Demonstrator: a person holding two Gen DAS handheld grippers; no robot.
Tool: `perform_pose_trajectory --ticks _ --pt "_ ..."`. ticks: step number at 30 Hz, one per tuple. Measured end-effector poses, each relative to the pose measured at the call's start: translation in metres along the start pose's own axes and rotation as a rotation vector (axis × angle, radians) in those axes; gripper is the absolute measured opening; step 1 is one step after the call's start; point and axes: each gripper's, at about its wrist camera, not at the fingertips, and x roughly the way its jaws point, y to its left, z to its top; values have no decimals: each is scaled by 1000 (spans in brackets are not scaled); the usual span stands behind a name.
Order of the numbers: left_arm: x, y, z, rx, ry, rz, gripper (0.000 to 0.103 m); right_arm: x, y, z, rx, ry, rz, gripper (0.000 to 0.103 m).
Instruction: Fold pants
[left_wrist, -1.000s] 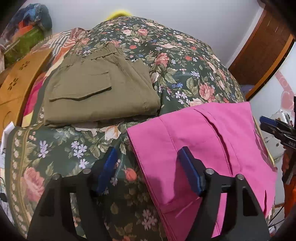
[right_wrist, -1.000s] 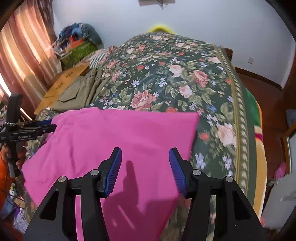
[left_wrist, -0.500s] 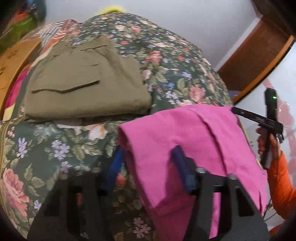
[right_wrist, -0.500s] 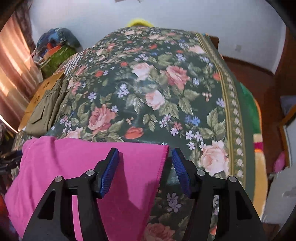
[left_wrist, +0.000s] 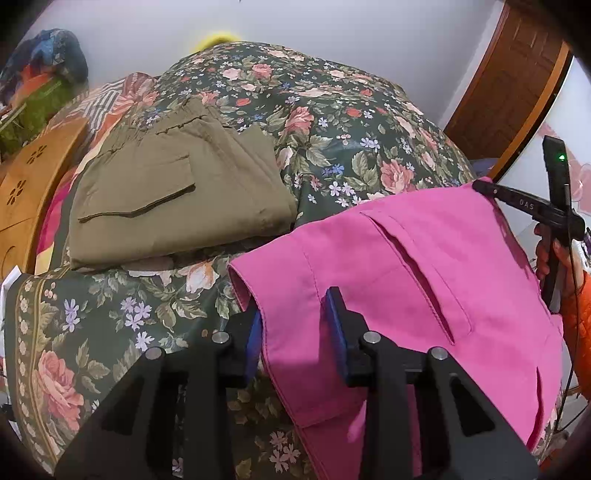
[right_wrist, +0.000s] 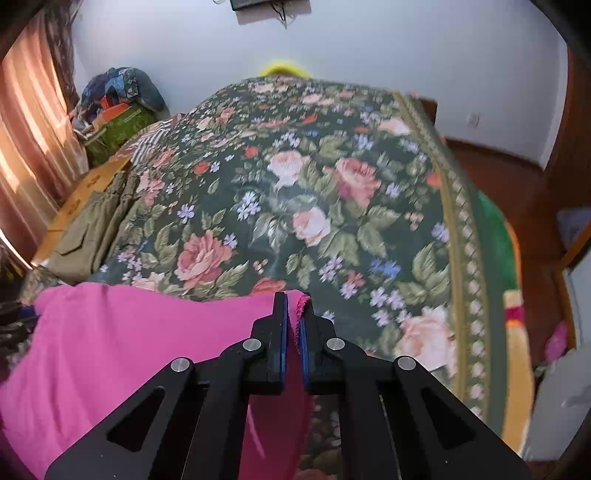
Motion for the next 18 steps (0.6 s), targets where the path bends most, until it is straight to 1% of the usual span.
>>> perform_pose_trajectory --ticks 2,4,8,10,12,14,15,16,17,18 --pt "1 1 -1 -1 1 3 31 -2 -2 1 -11 -17 -12 4" --pt "5 2 -3 4 12 47 25 -1 -5 0 -15 -15 -23 4" --pt "6 13 -5 -47 26 -2 25 10 -10 -3 -20 30 -35 4" --pt "3 12 -4 -43 22 5 25 11 -11 -4 -13 43 -45 4" --pt "-3 8 -4 -27 13 28 25 11 -15 -3 8 77 -44 7" --pt "-14 4 -2 -2 4 60 26 2 -19 -1 30 76 -58 10" --pt "-18 4 -2 -1 1 65 26 -6 -19 0 28 67 -61 12" --pt "-26 5 -1 -7 -4 66 29 -12 -17 0 24 60 -65 17" --pt "-32 6 0 -17 -5 62 35 -21 -15 1 16 49 -66 25" --pt "-38 7 0 -32 -4 52 38 -30 -13 2 6 36 -65 28"
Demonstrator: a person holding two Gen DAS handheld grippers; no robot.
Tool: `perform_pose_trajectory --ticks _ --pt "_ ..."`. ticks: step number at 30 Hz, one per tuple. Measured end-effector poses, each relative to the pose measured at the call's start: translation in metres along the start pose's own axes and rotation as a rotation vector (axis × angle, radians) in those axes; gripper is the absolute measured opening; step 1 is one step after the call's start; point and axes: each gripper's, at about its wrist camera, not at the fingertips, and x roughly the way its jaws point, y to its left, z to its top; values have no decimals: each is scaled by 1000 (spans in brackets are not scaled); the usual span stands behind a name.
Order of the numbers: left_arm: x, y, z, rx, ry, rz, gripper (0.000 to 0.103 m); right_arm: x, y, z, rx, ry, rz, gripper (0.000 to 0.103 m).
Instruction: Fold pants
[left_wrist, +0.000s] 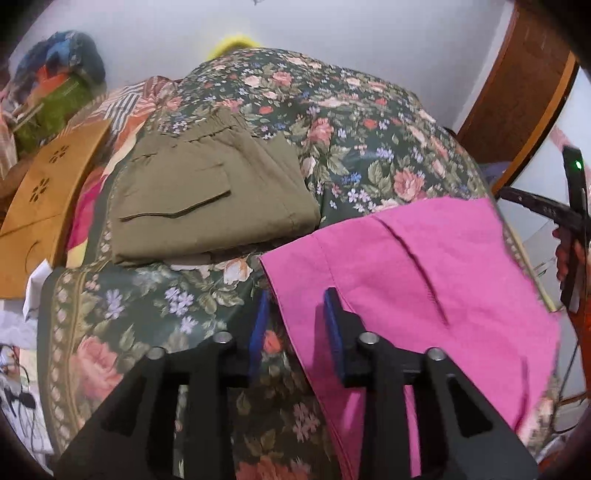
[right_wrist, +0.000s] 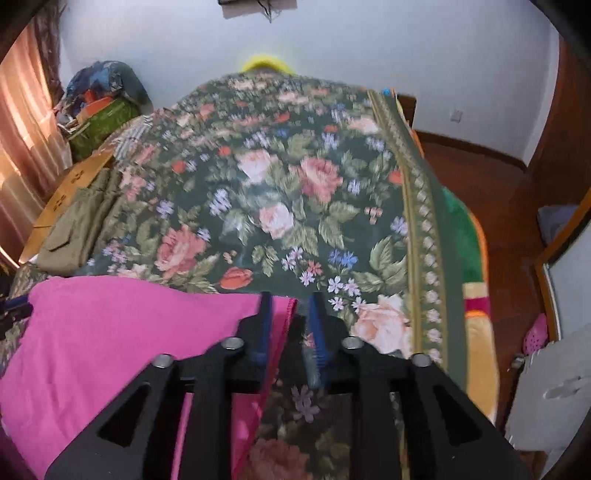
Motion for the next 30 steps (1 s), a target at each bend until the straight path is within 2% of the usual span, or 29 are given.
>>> perform_pose_trajectory --ticks 1,4,8,13,15,17,24,30 --pt "-9 2 -1 -27 1 -12 43 -10 3 0 -11 -17 0 32" --pt "-29 3 -7 -61 1 -23 47 -40 17 -2 -64 -53 -12 34" --pt "-49 -5 -20 -85 6 -44 57 -71 37 -8 -96 -90 33 40" --pt "-73 -26 -48 -91 17 -87 57 -102 69 -28 -154 -117 86 42" --pt "-78 -33 -57 -97 22 -101 61 -110 81 -41 -170 -118 116 44" --pt "-81 -39 -69 -119 33 -129 64 -113 91 -53 -187 -112 134 45" --pt "-79 -47 -108 -202 105 -207 64 -99 121 -96 -222 -66 181 46" --pt "-69 -53 -123 -231 155 -269 64 -75 129 -121 -218 0 192 46"
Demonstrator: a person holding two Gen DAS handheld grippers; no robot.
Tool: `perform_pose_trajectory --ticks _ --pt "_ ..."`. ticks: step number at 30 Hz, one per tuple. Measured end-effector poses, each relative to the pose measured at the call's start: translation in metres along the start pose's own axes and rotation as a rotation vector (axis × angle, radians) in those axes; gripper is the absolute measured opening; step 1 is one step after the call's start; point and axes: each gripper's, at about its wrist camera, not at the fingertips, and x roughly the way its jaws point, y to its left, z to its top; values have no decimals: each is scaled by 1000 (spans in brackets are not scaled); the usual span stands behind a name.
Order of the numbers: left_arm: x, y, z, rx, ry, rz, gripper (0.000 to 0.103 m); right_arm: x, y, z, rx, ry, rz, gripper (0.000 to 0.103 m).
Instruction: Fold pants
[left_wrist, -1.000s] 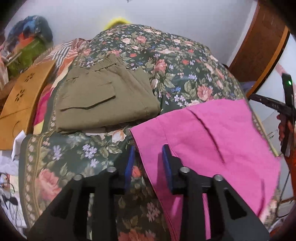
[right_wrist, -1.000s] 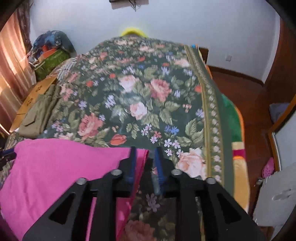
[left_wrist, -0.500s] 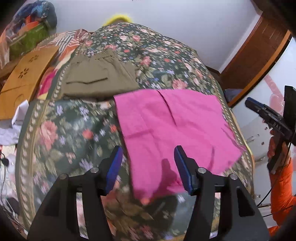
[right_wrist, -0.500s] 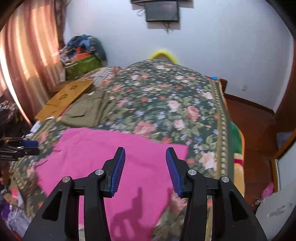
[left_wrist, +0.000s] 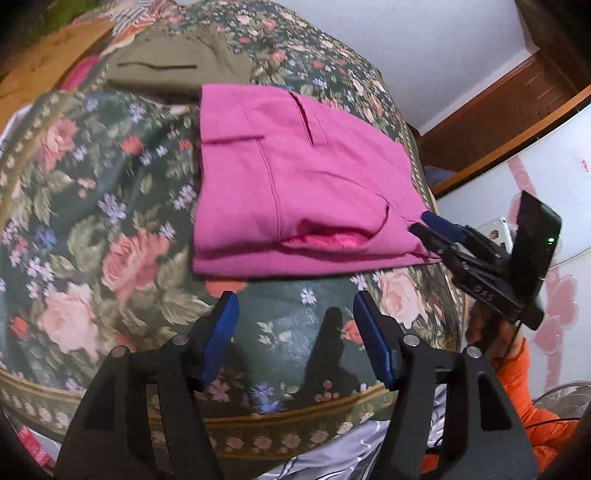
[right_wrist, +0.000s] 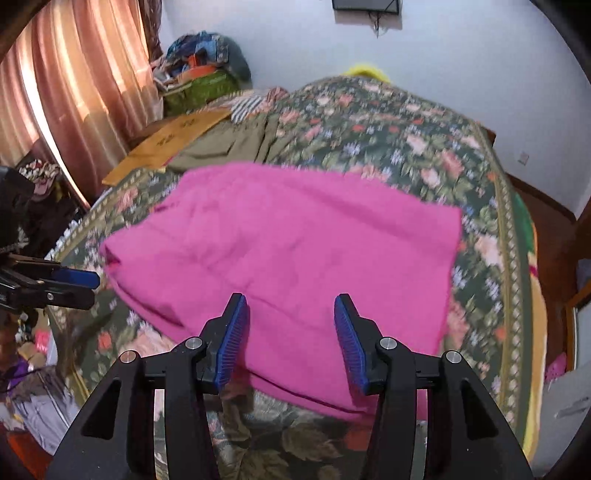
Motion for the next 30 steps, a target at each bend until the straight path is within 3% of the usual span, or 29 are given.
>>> perform_pose_trajectory --ticks 3,8,10,18,24,27,30 --pt "6 0 0 -16 -5 -29 69 3 -2 -7 20 -5 9 51" --pt "13 5 7 -95 -39 -152 97 6 -9 -11 55 0 51 52" --pt "16 4 10 -101 -52 -154 98 6 -6 -11 41 -1 44 52" --pt "18 21 29 -198 -117 -207 98 7 -7 -12 36 5 64 52" --pt "27 26 47 -220 -142 -123 97 9 -9 -12 35 8 76 53" --pt "33 22 56 -200 -149 -55 85 9 -9 -12 37 9 79 53" --pt "35 16 60 -161 -160 -2 67 9 -10 -12 37 10 80 53"
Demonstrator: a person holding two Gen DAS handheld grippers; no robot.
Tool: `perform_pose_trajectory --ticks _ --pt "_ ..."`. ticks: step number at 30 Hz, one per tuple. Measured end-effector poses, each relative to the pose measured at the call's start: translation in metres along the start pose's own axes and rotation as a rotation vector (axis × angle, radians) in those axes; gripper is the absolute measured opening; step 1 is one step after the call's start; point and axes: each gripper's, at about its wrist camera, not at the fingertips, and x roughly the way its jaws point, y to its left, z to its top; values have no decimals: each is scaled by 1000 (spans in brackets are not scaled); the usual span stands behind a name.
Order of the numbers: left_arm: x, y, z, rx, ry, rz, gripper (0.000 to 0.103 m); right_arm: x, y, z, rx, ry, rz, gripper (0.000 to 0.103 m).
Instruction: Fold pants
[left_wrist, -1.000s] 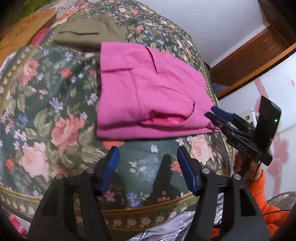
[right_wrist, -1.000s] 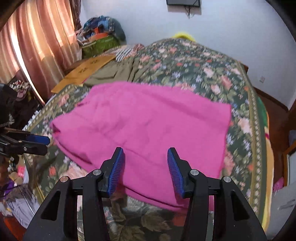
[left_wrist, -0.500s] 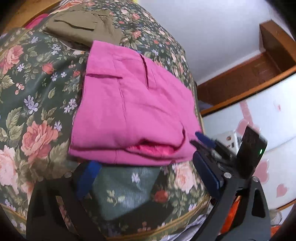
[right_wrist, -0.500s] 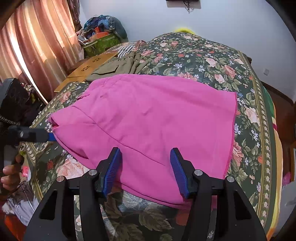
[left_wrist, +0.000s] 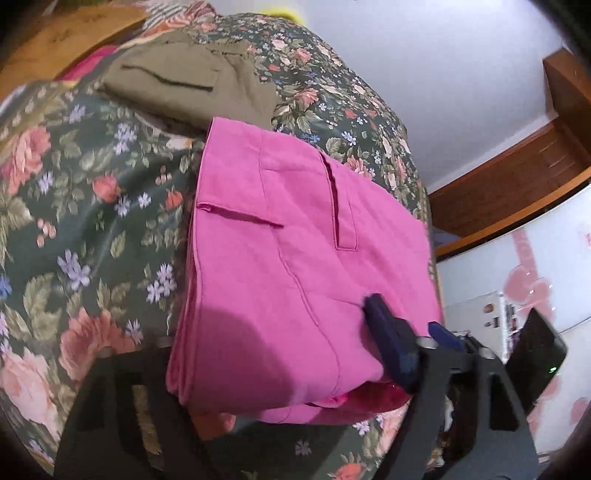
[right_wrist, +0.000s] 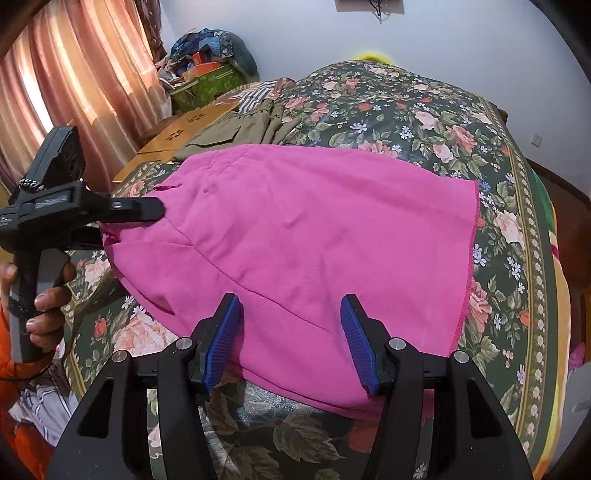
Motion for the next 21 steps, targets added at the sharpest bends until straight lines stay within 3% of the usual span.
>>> perform_pose_trajectory --ticks 5,7,16,21 --pt "-6 -15 3 120 -51 83 38 0 -1 7 11 22 0 53" --pt "-13 -25 3 193 -91 132 31 -2 1 10 13 29 6 53" --pt "-52 -48 3 358 -220 201 27 -8 25 47 10 -43 57 53" --pt "-79 -49 -2 419 -288 248 26 23 52 57 -34 24 103 53"
